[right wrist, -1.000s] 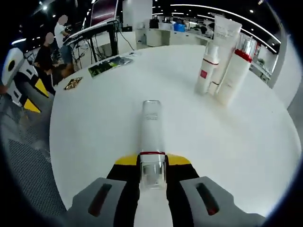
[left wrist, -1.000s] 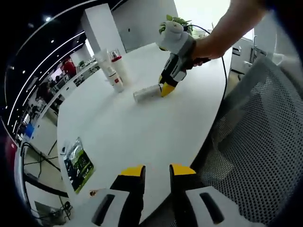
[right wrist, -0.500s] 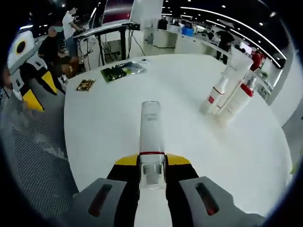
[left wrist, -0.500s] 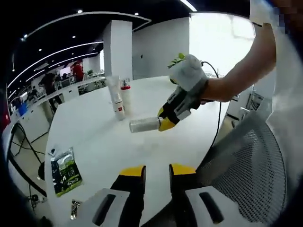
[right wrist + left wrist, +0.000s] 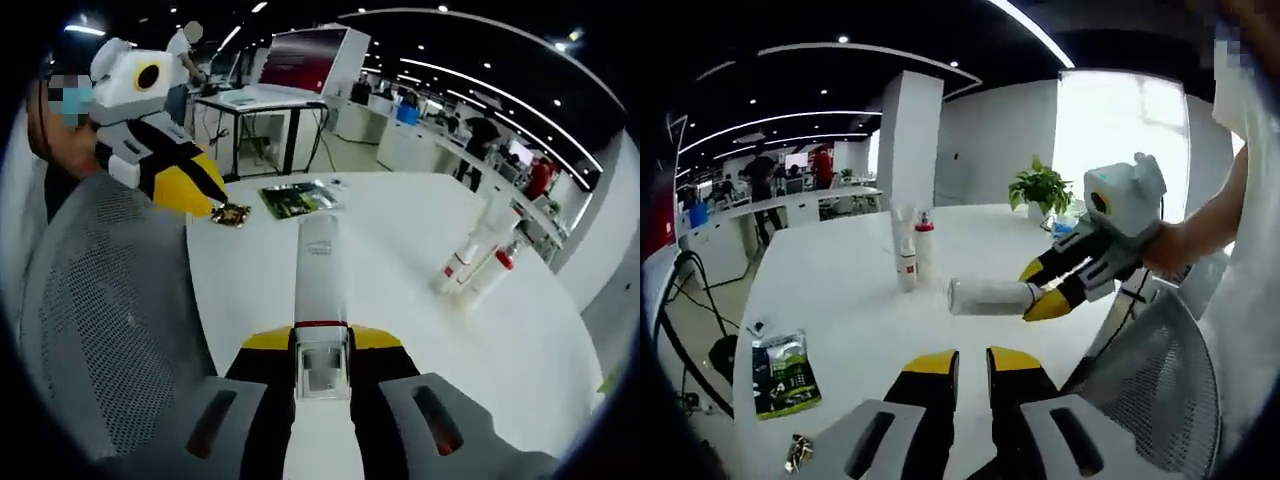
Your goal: Arrange the skincare products in the storage area until every visible bottle or jar stands upright without overlapping.
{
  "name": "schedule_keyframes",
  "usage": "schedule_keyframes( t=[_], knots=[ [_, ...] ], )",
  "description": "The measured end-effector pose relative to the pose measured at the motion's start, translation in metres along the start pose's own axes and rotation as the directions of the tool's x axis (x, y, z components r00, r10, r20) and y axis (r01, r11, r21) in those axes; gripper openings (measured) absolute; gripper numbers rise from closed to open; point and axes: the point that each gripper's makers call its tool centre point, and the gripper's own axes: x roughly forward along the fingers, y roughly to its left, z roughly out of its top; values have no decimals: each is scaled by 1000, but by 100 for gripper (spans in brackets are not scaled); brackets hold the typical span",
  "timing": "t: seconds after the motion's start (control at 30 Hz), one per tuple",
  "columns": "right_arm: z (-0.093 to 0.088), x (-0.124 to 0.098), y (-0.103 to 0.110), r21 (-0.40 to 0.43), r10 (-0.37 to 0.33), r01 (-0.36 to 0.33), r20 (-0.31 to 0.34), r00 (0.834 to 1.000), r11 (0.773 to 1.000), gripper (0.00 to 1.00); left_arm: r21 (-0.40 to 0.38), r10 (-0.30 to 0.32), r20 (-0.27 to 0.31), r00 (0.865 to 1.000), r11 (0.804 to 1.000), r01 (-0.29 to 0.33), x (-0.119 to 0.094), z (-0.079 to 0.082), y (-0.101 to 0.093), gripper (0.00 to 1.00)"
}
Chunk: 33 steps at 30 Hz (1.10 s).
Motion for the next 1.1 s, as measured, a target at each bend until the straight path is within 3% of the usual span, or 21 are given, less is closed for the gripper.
schedule_keyframes(
  t=[0.17, 0.23, 0.4, 0.5, 0.63, 0.83, 0.97, 1.1],
  knots=[
    [-2, 3, 14, 31, -9, 9, 6, 1000, 999, 17, -142, 57, 63, 996, 989, -47, -13, 14, 14, 14],
    [-3, 7, 19, 11, -7, 7, 2, 1000, 1000, 17, -137, 40, 78, 996, 990, -29, -14, 16, 9, 15],
    [-7, 13, 30, -42, 4, -5, -20, 1000, 999, 17, -71, 7, 3, 1000, 997, -6, -4, -1, -5, 17],
    [-4, 12, 34, -98, -1, 0, -4, 1000, 995, 17, -97, -4, -38, 999, 995, 1, 0, -9, -7, 18],
    [-17, 15, 35, -174, -20, 8, -67, 998, 985, 17, -99, -14, -23, 1000, 995, 12, 0, -8, -7, 18],
    [-7, 14, 39, -180, -7, 2, -24, 1000, 984, 17, -15, -12, -83, 996, 1000, 11, 5, -22, -14, 18],
    [-3, 12, 36, -178, -26, 25, -2, 1000, 984, 17, 4, -16, -91, 996, 1000, 16, 8, -25, -16, 18],
    [-2, 9, 30, -154, -55, 56, 9, 998, 986, 17, -5, -57, -109, 992, 998, 57, 9, -28, -24, 27]
  ],
)
